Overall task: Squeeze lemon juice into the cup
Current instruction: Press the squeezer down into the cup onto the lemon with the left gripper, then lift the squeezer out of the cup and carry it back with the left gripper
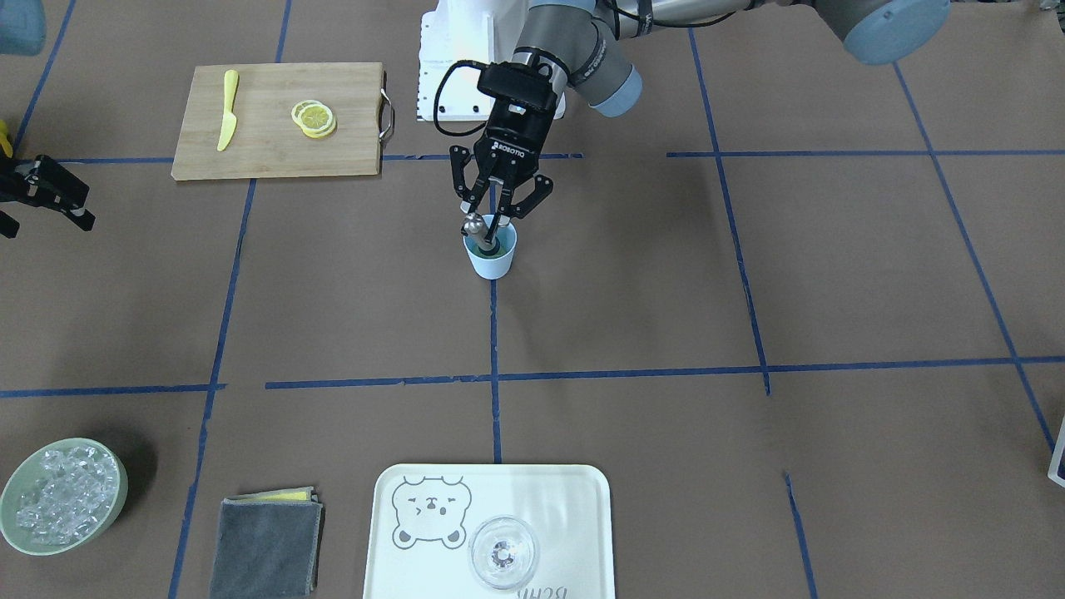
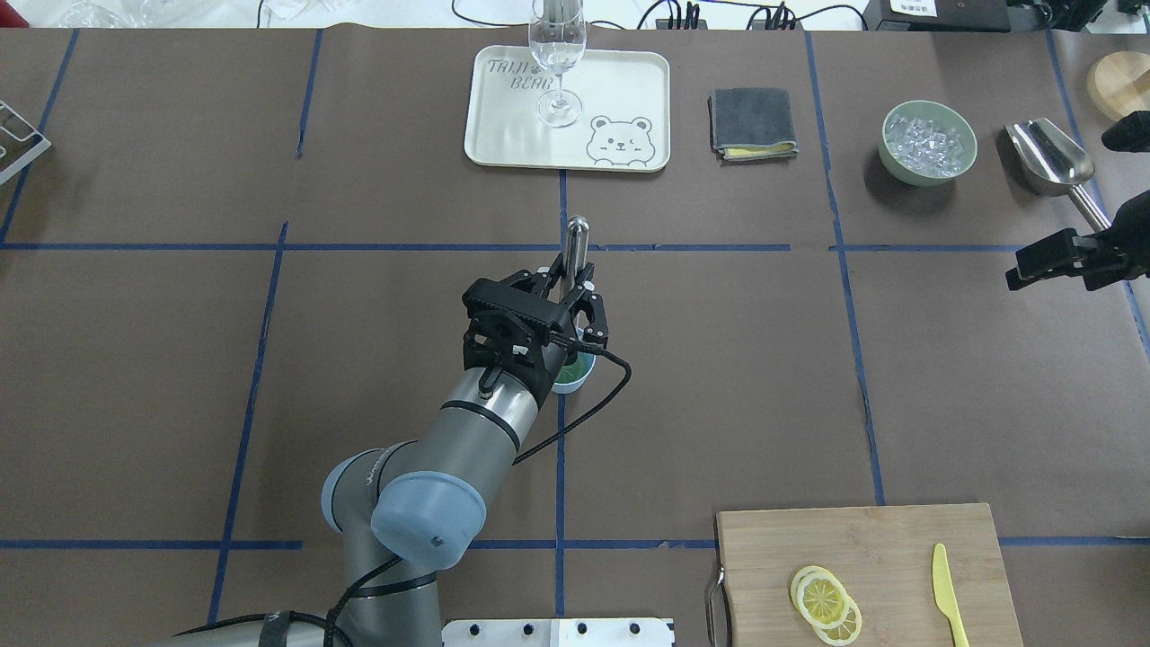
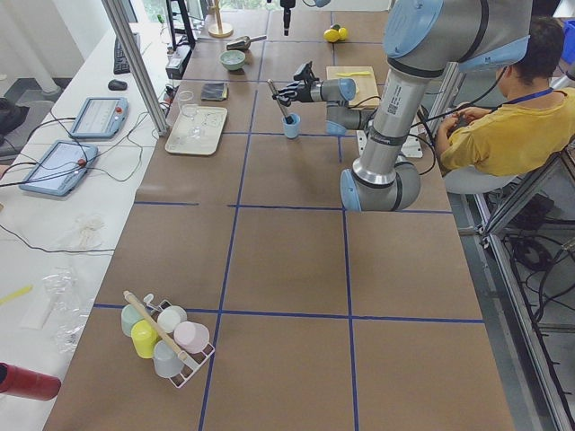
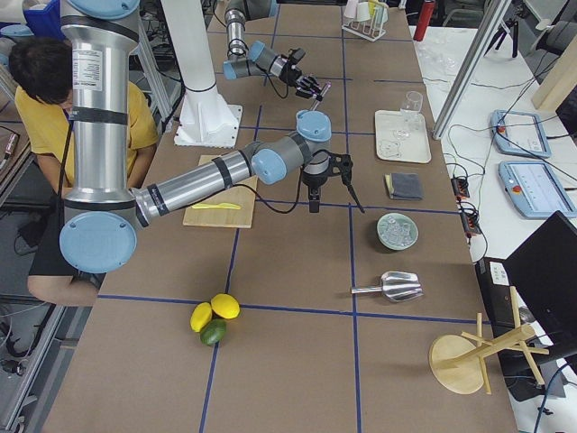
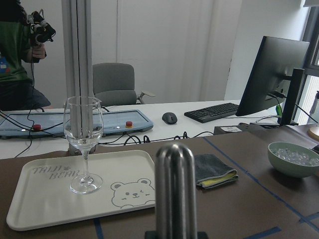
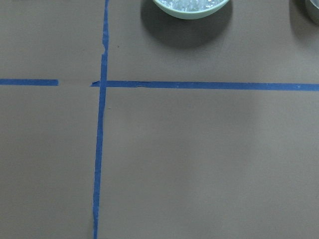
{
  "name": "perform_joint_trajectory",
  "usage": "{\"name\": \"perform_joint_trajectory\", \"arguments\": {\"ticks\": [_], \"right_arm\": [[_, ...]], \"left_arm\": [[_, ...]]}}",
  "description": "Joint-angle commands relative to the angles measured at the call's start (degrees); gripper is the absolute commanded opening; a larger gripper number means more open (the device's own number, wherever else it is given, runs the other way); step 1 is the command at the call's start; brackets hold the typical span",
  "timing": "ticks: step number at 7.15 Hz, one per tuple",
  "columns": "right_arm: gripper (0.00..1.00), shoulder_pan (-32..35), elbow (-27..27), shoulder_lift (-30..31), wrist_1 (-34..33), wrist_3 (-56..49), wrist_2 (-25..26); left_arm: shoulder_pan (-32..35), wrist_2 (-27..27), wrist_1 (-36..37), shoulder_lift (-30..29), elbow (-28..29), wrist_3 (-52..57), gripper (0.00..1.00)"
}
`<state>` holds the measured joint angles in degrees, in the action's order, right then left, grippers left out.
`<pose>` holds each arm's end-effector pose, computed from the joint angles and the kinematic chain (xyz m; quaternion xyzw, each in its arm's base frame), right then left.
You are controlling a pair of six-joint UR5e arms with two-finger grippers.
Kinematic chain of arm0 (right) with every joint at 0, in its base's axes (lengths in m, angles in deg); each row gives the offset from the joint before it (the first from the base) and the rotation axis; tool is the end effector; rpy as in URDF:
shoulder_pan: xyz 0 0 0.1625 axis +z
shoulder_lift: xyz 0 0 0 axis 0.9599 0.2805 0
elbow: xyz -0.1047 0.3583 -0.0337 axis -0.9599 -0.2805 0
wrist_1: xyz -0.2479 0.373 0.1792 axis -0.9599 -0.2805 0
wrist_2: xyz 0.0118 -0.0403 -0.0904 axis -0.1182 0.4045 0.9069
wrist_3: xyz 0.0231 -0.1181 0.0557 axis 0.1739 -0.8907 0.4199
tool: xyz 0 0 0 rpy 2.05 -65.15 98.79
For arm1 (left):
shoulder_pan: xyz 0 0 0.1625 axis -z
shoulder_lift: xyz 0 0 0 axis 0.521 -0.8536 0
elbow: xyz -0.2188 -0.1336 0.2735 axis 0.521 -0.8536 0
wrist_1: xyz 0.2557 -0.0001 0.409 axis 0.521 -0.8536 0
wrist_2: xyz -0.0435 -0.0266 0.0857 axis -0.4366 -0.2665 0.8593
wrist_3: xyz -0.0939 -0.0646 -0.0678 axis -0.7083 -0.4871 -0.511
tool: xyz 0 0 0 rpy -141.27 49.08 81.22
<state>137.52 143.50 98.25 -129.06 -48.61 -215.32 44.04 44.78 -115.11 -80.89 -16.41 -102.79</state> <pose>-0.1979 -0.5110 0.3947 0.0372 -0.4136 0.0036 0.9097 0.6267 -0.3774 0.0883 0.5703 0.4294 -0.0864 0.6949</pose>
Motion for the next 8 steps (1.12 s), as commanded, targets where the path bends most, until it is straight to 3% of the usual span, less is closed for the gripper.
{"name": "perform_joint_trajectory", "arguments": {"ticks": [1, 6, 8], "right_arm": [[1.00, -0.09, -0.19, -0.19, 0.00, 0.00, -0.09], [1.00, -0.09, -0.20, -0.28, 0.00, 0.00, -0.09], [1.00, 0.00, -0.28, -0.36, 0.00, 0.00, -0.18]], "left_arm": [[-0.07, 0.00, -1.30, -0.22, 2.64, -0.04, 0.00], [-0.25, -0.17, -1.22, -0.22, 2.74, 0.05, 0.00], [-0.16, -0.88, -1.13, -0.57, -3.72, 9.91, 0.00]]}}
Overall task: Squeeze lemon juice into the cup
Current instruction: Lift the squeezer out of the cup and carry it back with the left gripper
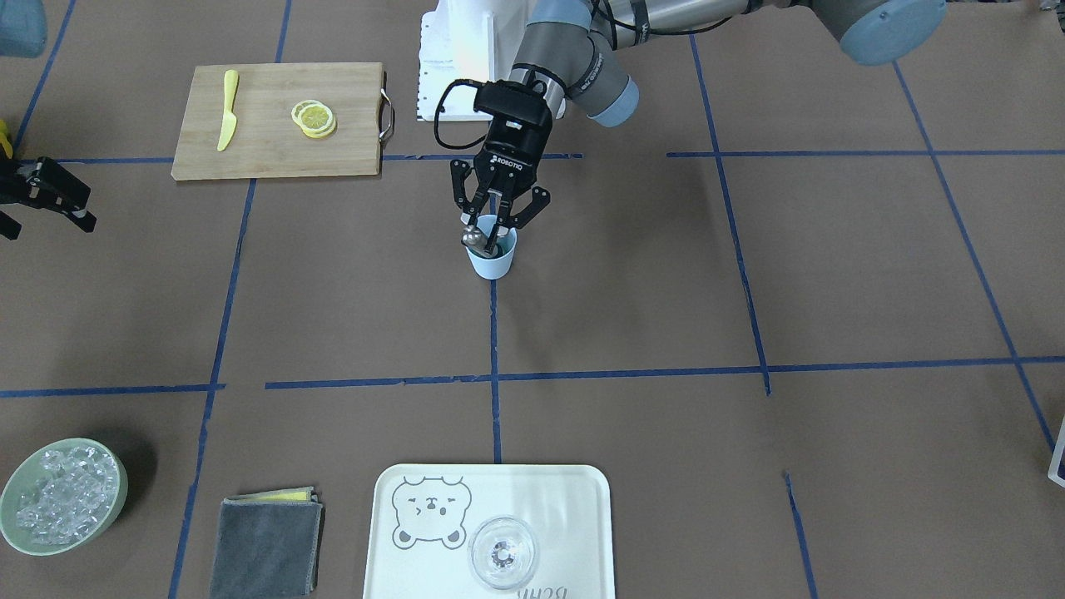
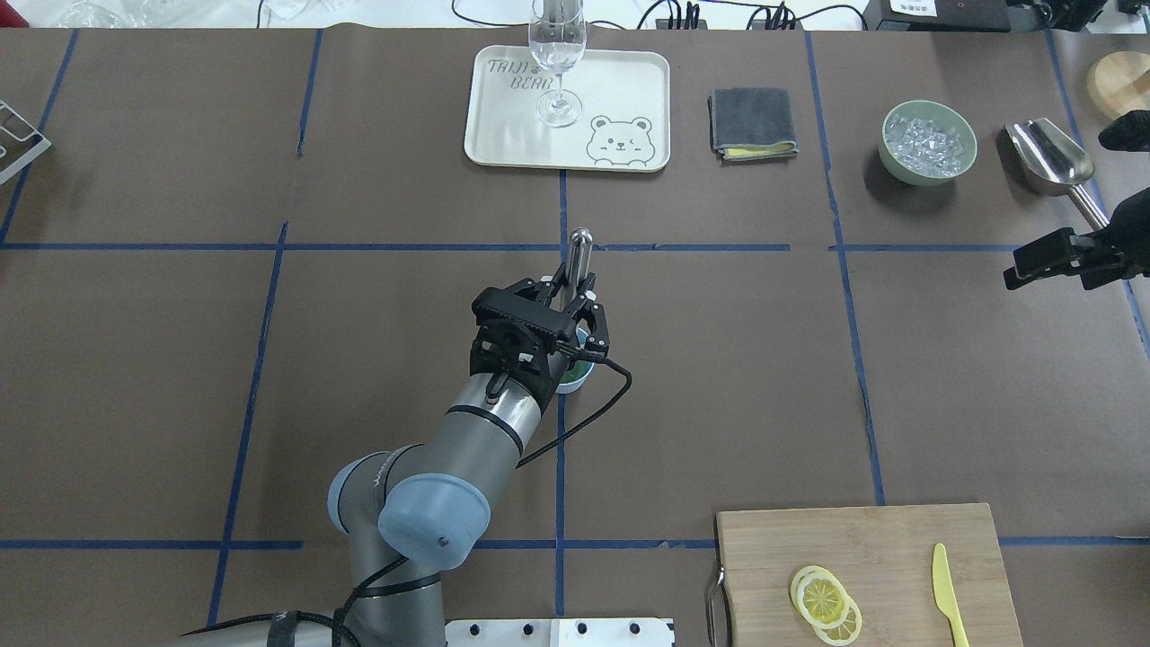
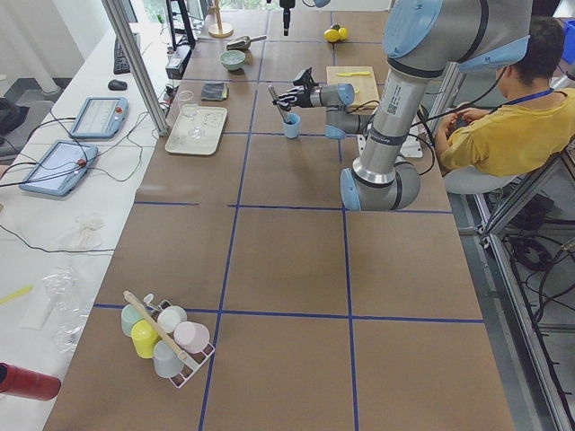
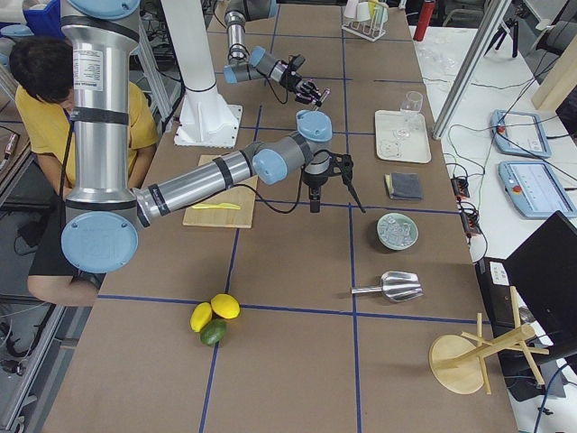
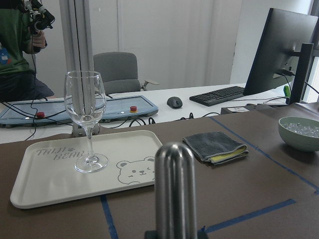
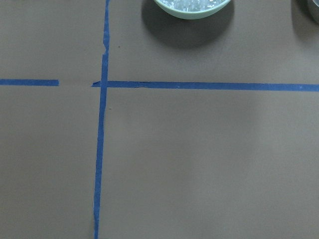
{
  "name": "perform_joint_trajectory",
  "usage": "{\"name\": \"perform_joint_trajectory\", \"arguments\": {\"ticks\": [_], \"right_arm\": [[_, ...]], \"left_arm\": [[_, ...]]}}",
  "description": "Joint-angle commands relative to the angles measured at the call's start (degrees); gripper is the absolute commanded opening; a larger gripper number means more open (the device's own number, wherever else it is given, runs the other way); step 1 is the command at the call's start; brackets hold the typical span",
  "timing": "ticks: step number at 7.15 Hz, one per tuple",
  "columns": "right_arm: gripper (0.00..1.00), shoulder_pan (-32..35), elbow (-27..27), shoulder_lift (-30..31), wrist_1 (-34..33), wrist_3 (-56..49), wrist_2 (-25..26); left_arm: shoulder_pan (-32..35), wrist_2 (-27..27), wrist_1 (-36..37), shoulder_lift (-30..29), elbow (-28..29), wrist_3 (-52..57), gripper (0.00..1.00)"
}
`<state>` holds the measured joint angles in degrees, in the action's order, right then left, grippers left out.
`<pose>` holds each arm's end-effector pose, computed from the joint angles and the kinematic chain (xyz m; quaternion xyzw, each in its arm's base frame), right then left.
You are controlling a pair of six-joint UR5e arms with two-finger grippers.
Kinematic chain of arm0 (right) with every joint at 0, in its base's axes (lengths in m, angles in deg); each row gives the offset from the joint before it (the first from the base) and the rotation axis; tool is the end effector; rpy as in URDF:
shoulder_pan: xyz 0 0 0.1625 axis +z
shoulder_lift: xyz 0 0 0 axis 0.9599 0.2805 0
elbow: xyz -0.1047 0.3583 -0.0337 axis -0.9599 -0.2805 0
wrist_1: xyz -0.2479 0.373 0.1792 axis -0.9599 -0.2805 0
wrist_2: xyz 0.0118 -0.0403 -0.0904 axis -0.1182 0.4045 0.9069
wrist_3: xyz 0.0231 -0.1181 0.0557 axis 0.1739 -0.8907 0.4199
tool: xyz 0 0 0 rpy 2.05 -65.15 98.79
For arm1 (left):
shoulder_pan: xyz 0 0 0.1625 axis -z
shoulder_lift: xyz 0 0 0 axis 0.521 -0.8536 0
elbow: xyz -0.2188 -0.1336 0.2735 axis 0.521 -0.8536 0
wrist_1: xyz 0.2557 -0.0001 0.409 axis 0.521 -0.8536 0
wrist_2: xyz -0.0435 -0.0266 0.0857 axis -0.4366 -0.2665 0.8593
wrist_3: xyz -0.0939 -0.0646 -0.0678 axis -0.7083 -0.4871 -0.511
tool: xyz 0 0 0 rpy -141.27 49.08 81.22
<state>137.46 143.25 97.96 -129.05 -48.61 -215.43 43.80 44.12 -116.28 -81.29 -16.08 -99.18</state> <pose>-0.1993 -0.5122 0.3942 0.0368 -0.4145 0.0027 0.9093 0.6291 -0.3739 0.0843 0.5814 0.4233 -0.0641 0.6919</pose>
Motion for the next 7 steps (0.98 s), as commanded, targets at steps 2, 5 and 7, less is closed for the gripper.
{"name": "perform_joint_trajectory", "arguments": {"ticks": [2, 5, 7], "right_arm": [[1.00, 0.06, -0.03, 0.28, 0.00, 0.00, 0.02], [1.00, 0.06, -0.03, 0.20, 0.00, 0.00, 0.02], [1.00, 0.06, -0.47, 0.02, 0.00, 0.00, 0.02]], "left_arm": [[3.65, -9.11, 2.48, -0.27, -9.00, 8.39, 0.00], [14.36, -31.77, 25.73, 2.09, -22.88, 8.30, 0.00], [22.97, -47.96, 31.74, 8.66, -25.79, 7.96, 0.00]]}}
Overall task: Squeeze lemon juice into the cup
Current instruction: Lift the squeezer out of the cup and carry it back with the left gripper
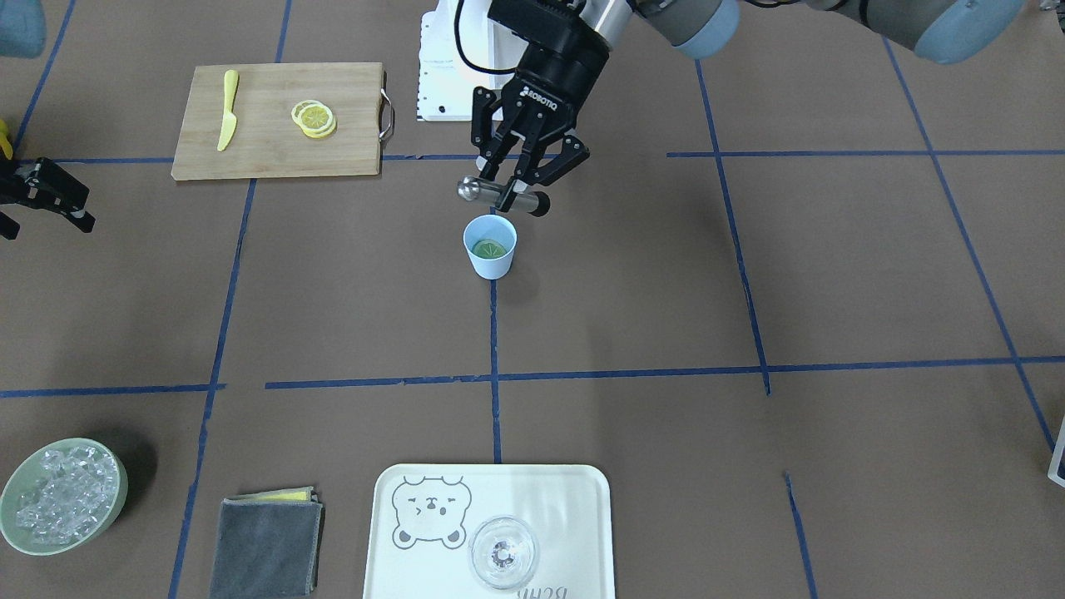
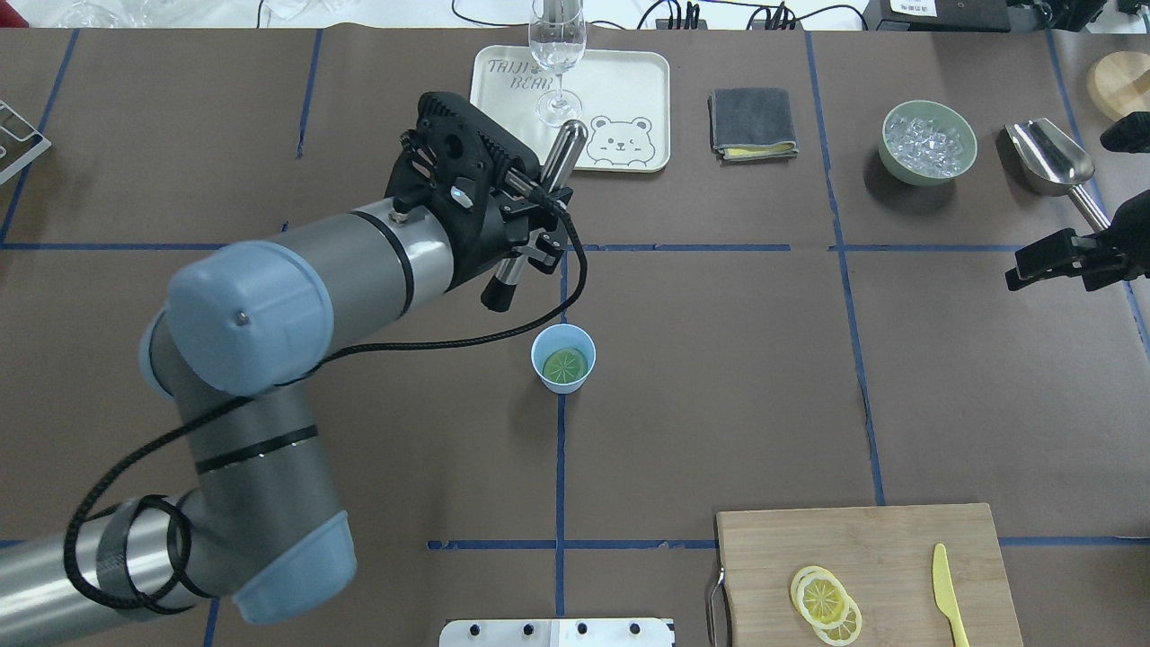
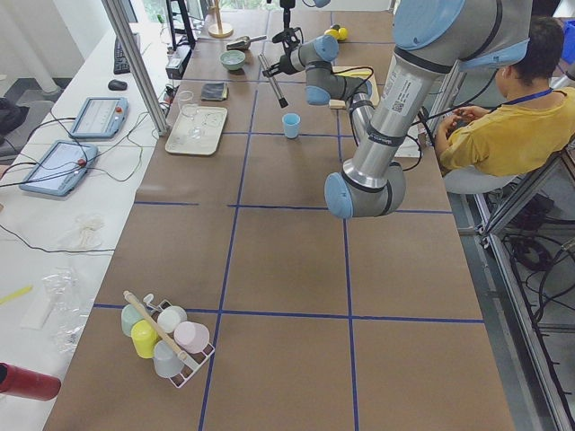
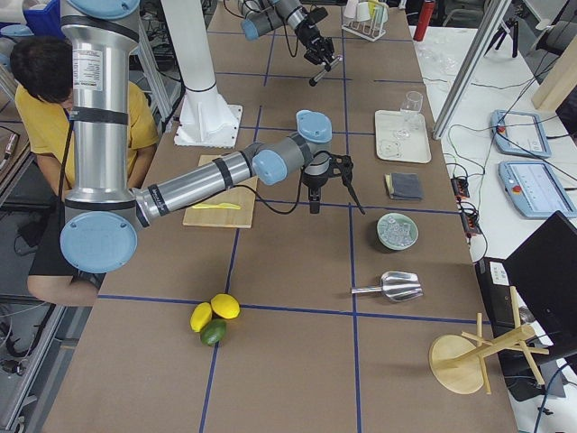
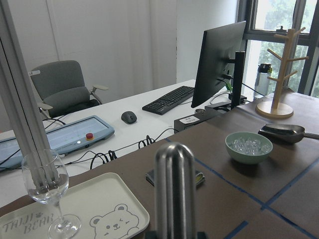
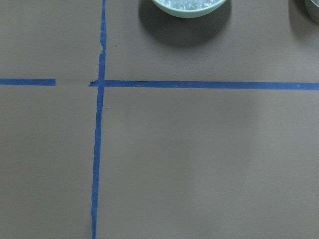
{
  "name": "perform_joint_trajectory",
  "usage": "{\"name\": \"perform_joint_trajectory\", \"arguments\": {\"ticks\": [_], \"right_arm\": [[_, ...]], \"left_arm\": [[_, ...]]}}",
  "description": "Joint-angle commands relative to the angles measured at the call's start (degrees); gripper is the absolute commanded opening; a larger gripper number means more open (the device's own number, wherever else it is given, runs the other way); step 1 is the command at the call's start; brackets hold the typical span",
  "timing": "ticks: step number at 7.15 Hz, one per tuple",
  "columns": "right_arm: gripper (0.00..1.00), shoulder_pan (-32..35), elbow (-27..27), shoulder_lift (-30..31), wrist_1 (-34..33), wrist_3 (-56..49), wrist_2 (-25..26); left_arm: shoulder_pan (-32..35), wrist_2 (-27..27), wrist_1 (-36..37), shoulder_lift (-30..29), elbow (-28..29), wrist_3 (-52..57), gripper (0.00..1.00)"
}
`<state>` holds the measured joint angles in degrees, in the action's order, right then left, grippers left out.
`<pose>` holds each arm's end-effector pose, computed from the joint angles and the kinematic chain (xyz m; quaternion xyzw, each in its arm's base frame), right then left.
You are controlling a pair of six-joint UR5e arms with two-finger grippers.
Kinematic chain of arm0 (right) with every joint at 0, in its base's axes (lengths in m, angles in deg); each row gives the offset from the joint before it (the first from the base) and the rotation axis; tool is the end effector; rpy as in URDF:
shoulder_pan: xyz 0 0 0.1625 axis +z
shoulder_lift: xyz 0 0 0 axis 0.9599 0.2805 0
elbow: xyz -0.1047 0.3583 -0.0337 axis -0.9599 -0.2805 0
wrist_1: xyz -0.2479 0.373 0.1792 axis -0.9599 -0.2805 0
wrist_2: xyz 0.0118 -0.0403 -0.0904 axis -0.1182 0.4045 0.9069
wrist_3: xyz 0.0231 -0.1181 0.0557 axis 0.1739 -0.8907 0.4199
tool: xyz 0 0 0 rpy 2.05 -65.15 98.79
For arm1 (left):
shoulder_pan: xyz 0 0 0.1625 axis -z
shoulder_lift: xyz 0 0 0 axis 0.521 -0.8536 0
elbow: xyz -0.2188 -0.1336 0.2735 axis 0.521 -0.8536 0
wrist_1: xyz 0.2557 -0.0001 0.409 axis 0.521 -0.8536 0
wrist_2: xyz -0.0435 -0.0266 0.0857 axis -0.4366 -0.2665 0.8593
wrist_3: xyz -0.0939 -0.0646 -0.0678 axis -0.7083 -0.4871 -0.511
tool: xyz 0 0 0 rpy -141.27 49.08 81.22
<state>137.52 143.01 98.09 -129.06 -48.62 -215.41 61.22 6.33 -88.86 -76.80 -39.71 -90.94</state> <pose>-0.1988 -0.5125 0.3979 0.0345 -0.4130 0.0043 0.9101 0.4578 -0.4401 0.0098 0.5110 0.4387 0.1345 0.7269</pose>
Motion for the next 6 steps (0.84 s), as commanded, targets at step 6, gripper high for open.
{"name": "perform_joint_trajectory", "arguments": {"ticks": [6], "right_arm": [[1.00, -0.09, -1.46, -0.02, -0.09, 0.00, 0.09]], "left_arm": [[17.20, -31.13, 31.78, 13.41, 3.61, -7.14, 0.00]]}}
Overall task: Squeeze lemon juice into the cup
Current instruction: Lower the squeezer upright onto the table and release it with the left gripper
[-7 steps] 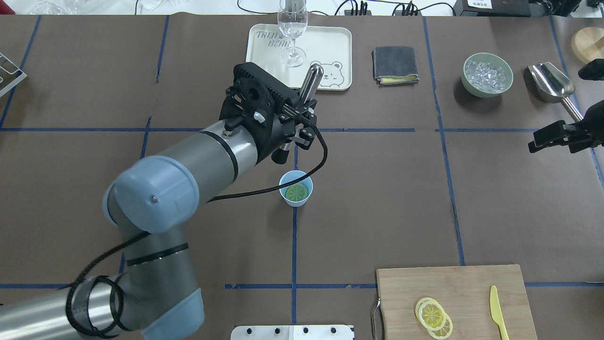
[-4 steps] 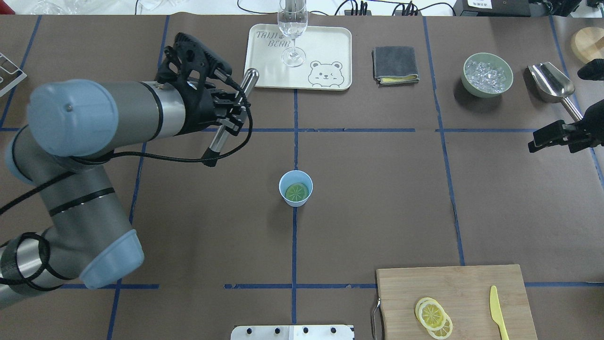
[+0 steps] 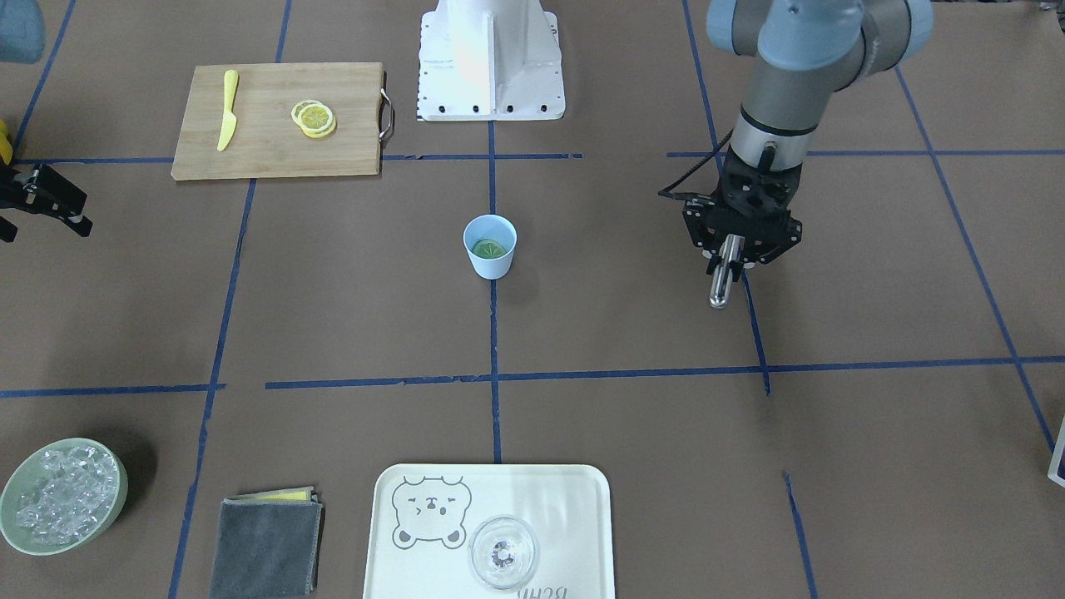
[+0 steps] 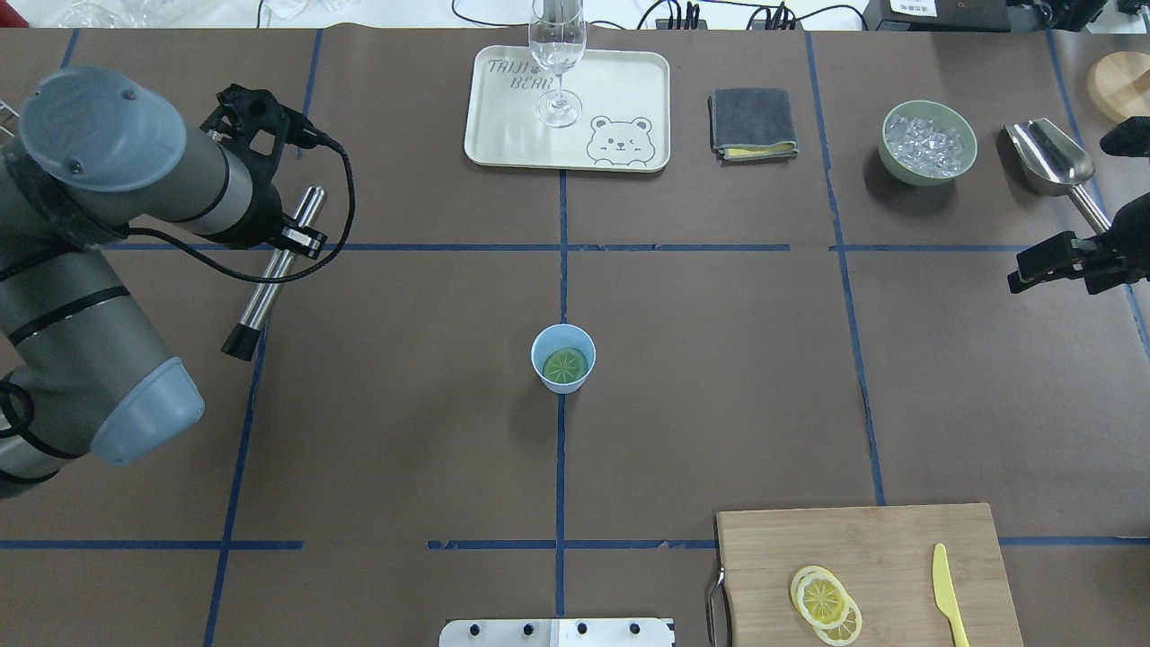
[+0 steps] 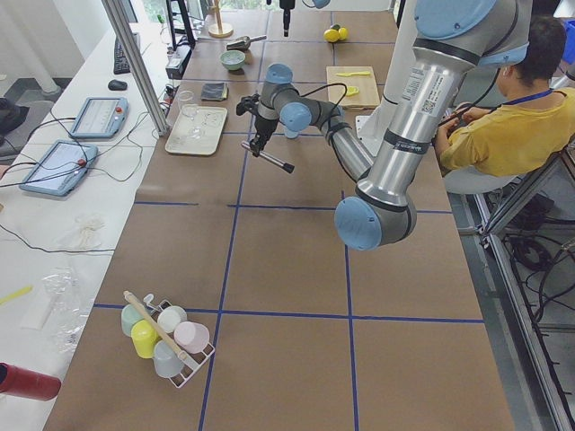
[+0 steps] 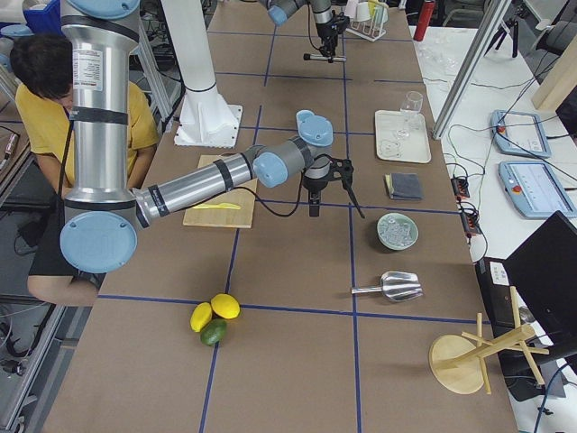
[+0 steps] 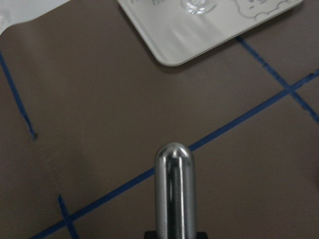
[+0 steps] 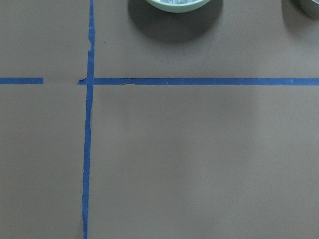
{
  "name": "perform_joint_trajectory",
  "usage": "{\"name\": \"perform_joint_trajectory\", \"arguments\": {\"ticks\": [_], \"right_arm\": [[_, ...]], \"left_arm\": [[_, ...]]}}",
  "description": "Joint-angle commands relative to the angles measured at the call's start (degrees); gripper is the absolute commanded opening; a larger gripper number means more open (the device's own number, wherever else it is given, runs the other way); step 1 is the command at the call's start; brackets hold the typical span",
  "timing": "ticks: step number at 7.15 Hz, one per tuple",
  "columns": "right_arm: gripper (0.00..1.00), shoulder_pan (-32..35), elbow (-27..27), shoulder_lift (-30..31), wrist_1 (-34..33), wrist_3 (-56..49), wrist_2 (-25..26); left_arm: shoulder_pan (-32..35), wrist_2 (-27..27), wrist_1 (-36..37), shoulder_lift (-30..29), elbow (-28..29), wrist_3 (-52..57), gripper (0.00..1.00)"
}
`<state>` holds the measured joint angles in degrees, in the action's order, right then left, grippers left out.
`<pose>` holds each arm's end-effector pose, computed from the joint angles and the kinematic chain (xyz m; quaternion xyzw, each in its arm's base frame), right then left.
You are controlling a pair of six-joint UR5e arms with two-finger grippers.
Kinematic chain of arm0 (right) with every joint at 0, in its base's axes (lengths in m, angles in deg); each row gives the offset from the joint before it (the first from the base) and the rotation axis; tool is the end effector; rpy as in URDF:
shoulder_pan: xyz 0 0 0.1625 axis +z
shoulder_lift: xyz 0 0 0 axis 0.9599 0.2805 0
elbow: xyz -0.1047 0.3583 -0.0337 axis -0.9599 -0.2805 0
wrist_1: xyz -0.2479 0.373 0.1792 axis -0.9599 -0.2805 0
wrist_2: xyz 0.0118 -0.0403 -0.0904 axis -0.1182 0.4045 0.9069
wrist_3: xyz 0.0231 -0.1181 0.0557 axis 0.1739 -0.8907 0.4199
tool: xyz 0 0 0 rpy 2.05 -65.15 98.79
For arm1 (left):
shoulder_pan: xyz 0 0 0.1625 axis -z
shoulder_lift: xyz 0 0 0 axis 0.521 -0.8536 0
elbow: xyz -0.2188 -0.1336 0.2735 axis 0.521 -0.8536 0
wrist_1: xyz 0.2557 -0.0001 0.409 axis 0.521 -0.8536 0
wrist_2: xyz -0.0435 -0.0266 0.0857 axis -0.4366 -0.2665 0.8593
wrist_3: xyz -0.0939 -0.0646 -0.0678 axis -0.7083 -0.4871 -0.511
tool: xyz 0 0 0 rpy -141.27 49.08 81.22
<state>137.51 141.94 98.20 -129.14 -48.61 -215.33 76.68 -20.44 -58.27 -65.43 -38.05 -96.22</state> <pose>-0.1997 -0.5143 0.4098 0.0258 -0.4080 0.0084 0.9126 0.3892 -0.5252 0.2318 0.1691 0.3346 0.1219 0.9190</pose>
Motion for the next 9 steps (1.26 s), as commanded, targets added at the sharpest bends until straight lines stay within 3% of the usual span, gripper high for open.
{"name": "perform_joint_trajectory", "arguments": {"ticks": [1, 3, 5, 9], "right_arm": [[1.00, -0.07, -0.47, -0.13, 0.09, 0.00, 0.09], [1.00, -0.07, -0.39, -0.22, 0.09, 0.09, 0.00], [1.00, -0.07, -0.39, -0.22, 0.09, 0.09, 0.00], [1.00, -0.07, -0.65, -0.49, 0.09, 0.17, 0.00]], "left_arm": [[3.49, -7.87, 1.18, 3.90, 3.88, -1.51, 0.00], [5.08, -10.09, -4.15, 9.43, 6.96, 1.47, 0.00], [4.74, -11.60, -5.14, 9.45, 10.90, -2.98, 0.00], [4.38, -11.68, -7.69, 9.72, 13.38, -10.38, 0.00]]}}
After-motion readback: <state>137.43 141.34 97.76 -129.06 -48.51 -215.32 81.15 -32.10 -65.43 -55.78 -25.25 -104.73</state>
